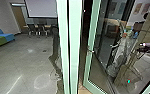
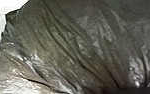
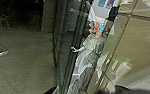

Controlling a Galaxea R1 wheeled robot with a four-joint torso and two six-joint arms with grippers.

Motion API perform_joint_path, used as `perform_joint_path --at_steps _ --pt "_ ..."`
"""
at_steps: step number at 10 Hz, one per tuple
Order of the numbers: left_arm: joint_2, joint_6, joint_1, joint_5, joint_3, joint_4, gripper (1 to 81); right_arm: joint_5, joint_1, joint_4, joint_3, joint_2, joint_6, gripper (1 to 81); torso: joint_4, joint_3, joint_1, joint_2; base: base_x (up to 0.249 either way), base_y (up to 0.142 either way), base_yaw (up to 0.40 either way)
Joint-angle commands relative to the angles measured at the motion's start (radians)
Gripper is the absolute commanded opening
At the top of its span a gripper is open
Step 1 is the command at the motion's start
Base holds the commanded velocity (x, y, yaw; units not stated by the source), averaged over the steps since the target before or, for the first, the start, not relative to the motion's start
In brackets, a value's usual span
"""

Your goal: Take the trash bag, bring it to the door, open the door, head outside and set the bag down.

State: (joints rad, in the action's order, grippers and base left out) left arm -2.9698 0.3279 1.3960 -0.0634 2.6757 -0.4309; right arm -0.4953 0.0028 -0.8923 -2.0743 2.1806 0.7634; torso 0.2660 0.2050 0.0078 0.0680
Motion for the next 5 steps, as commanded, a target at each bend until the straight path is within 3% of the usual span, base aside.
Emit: perform_joint_path --at_steps 1,4,5 --pt "0.000 -0.001 -0.044 -0.073 -0.002 -0.008 1.0 -0.051 0.162 -0.050 -0.026 -0.025 -0.007 81.1 0.000 0.035 0.000 0.000 0.000 0.000 0.000" --pt "0.000 -0.001 -0.045 -0.073 -0.002 -0.008 1.0 -0.051 0.164 -0.050 -0.027 -0.022 -0.007 81.1 0.000 0.076 -0.001 0.000 0.000 0.000 0.000" --pt "0.000 -0.001 -0.045 -0.073 -0.002 -0.006 1.0 -0.052 0.164 -0.050 -0.024 -0.022 -0.007 81.1 0.000 0.053 -0.001 0.000 0.000 0.000 0.000"
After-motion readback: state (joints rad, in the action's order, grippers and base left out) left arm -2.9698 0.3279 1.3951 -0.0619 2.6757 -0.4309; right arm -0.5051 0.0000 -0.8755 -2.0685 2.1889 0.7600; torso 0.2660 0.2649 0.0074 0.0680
